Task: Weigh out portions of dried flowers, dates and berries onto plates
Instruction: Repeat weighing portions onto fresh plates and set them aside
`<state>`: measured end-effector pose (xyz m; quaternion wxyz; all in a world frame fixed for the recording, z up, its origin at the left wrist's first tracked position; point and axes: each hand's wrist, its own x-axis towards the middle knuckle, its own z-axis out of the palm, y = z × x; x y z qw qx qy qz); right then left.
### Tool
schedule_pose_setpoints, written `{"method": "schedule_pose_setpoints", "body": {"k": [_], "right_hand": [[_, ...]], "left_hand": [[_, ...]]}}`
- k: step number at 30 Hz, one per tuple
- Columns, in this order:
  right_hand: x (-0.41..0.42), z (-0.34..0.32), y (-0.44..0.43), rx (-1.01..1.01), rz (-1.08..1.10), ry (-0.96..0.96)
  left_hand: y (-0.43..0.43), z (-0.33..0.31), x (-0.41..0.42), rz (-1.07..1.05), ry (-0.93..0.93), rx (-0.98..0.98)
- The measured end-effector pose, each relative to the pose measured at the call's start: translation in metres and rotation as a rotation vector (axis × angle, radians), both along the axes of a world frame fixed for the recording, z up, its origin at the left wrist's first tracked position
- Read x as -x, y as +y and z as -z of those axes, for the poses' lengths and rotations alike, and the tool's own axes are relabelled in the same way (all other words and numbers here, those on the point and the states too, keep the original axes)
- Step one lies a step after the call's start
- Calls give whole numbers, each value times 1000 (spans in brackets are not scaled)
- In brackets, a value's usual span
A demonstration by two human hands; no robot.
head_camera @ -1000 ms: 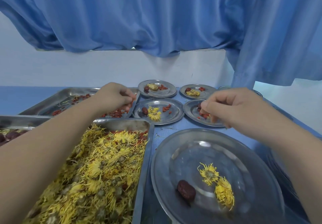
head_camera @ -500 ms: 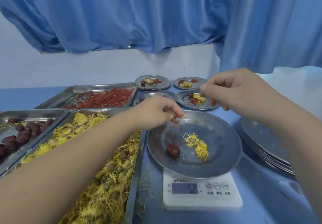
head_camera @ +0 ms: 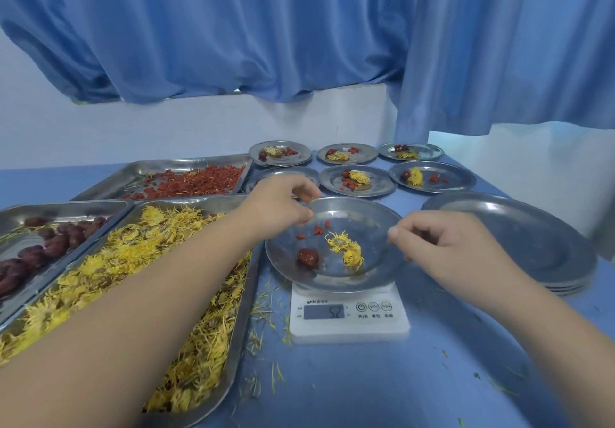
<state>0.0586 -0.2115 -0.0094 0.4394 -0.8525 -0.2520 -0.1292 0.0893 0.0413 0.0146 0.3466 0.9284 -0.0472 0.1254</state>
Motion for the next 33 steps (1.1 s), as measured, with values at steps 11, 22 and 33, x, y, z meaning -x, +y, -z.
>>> {"method": "schedule_pose_setpoints", "body": {"k": [11,22,33], "right_hand": [[-1,6,-7,-9,8,-47],[-2,9,-7,36,14,-51],[-2,10,-7,71,4,-58]], "left_hand": [[0,12,3,-138,-17,103],[-7,15,9,-98,-24,166],[-6,11,16,-138,40,155]]}}
